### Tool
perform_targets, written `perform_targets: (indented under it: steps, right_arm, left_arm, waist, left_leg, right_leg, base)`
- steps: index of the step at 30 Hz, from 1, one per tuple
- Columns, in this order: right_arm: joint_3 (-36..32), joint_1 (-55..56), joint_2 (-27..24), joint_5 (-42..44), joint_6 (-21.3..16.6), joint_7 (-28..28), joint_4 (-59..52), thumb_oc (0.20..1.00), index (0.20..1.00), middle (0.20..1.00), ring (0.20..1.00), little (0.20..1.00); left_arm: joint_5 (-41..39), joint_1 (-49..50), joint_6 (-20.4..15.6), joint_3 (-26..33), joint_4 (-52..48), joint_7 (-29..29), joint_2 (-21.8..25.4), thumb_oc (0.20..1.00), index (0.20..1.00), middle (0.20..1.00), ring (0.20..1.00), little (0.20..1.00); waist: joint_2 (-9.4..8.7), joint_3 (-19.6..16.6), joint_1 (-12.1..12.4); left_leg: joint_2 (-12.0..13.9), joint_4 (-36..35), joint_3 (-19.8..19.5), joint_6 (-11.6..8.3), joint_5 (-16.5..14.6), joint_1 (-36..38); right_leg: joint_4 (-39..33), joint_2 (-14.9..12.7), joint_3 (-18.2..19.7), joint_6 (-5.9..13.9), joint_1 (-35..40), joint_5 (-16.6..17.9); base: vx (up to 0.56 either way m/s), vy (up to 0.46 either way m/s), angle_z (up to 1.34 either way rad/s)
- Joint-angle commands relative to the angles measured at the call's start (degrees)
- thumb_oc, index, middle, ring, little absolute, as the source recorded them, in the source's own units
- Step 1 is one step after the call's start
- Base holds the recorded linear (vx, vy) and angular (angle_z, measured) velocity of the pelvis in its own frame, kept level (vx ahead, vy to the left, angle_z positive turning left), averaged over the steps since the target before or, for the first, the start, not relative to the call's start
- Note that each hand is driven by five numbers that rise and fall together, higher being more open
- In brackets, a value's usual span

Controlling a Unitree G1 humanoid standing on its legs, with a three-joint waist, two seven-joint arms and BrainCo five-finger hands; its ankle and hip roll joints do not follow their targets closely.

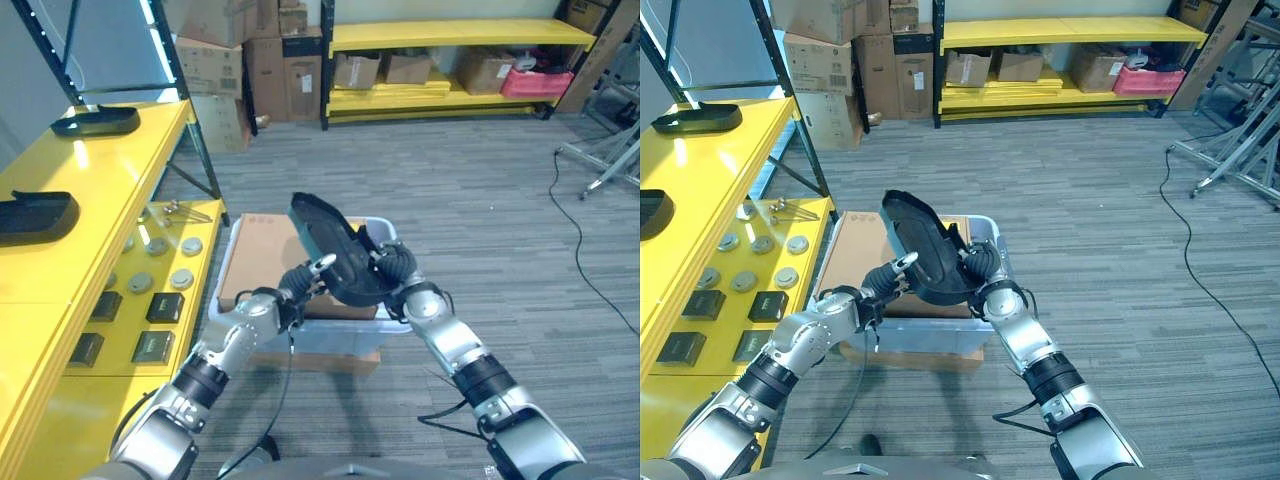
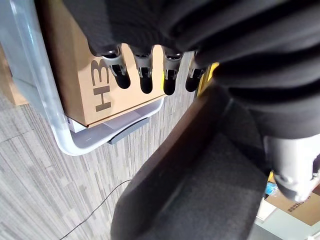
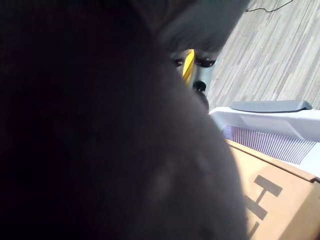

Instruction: Move parts from the plastic box to the shelf.

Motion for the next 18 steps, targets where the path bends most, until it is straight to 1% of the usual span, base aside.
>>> perform_targets:
  steps: [1,2,4,5,7,9,11,18]
  right_arm:
    - [1.28,-10.00,0.79,-1.23,-4.87,0.41,-0.17,0.200,0.200,0.200,0.200,0.200]
    - [1.36,-10.20,1.02,-1.21,-4.82,0.36,-0.13,0.200,0.200,0.200,0.200,0.200]
    - [1.47,-10.40,1.18,-1.13,-4.66,0.31,-0.21,0.200,0.200,0.200,0.200,0.200]
    - [1.61,-10.72,1.36,-1.07,-4.30,0.51,-0.41,0.200,0.200,0.200,0.200,0.200]
    - [1.94,-11.18,1.87,-0.94,-3.57,0.45,-0.67,0.200,0.200,0.200,0.200,0.200]
    - [2.10,-11.50,2.01,-0.65,-3.06,0.20,-0.88,0.200,0.200,0.200,0.200,0.200]
    - [2.27,-12.48,2.52,-0.25,-1.66,-0.22,-1.11,0.200,0.200,0.200,0.200,0.200]
    - [2.64,-13.14,3.39,0.23,-0.43,-0.35,-1.71,0.200,0.200,0.200,0.200,0.200]
  left_arm:
    - [-0.79,-5.56,-1.96,-5.43,5.07,-0.99,-4.83,0.247,0.247,0.247,0.247,0.247]
    - [-1.26,-5.51,-2.51,-5.67,5.48,-1.42,-5.25,0.200,0.200,0.200,0.200,0.200]
    - [-1.50,-5.47,-3.11,-5.99,5.59,-1.62,-5.60,0.200,0.200,0.200,0.200,0.200]
    - [-2.21,-5.52,-4.32,-6.59,5.82,-1.14,-6.30,0.200,0.200,0.200,0.200,0.200]
    - [-2.68,-5.80,-5.17,-7.12,5.53,-0.27,-7.13,0.200,0.200,0.200,0.200,0.200]
    - [-3.07,-6.08,-5.32,-7.37,5.19,0.46,-7.38,0.200,0.200,0.200,0.200,0.200]
    - [-4.11,-6.55,-5.00,-7.46,5.03,1.37,-7.88,0.200,0.200,0.200,0.200,0.200]
    - [-5.68,-7.03,-6.23,-8.06,5.04,2.56,-9.20,0.200,0.200,0.200,0.200,0.200]
  waist:
    - [0.36,-2.56,1.41]
    - [0.34,-2.53,1.34]
    - [0.32,-2.51,1.27]
    - [0.27,-2.54,1.10]
    - [0.23,-2.61,0.91]
    - [0.15,-2.57,0.85]
    - [0.11,-2.52,0.87]
    - [0.05,-2.46,0.66]
  left_leg:
    - [2.01,0.69,-0.91,-2.94,-5.47,2.07]
    - [1.99,0.60,-0.91,-2.95,-5.45,2.14]
    - [1.98,0.55,-0.86,-2.94,-5.49,2.22]
    - [1.97,0.47,-0.79,-2.94,-5.50,2.25]
    - [1.98,0.27,-0.57,-2.95,-5.45,2.40]
    - [2.01,0.29,-0.50,-2.96,-5.43,2.44]
    - [2.07,0.32,-0.39,-3.03,-5.39,2.48]
    - [2.10,0.22,-0.33,-3.05,-5.40,2.67]
  right_leg:
    - [3.69,-2.31,-2.70,5.06,-1.24,-4.22]
    - [3.69,-2.30,-2.64,5.06,-1.25,-4.23]
    - [3.68,-2.30,-2.61,5.07,-1.25,-4.24]
    - [3.60,-2.29,-2.59,5.07,-1.23,-4.26]
    - [3.56,-2.30,-2.58,5.11,-1.23,-4.23]
    - [3.62,-2.28,-2.56,5.09,-1.25,-4.22]
    - [3.56,-2.27,-2.61,5.09,-1.12,-4.21]
    - [3.59,-2.26,-2.62,5.08,-1.06,-4.23]
  base:
    - [0.00,0.000,0.00]
    - [0.00,0.000,0.00]
    - [0.00,0.000,0.00]
    - [0.00,0.000,0.00]
    - [0.00,0.000,0.00]
    - [0.00,-0.003,-0.02]
    - [0.00,-0.005,-0.04]
    - [0.00,0.000,0.00]
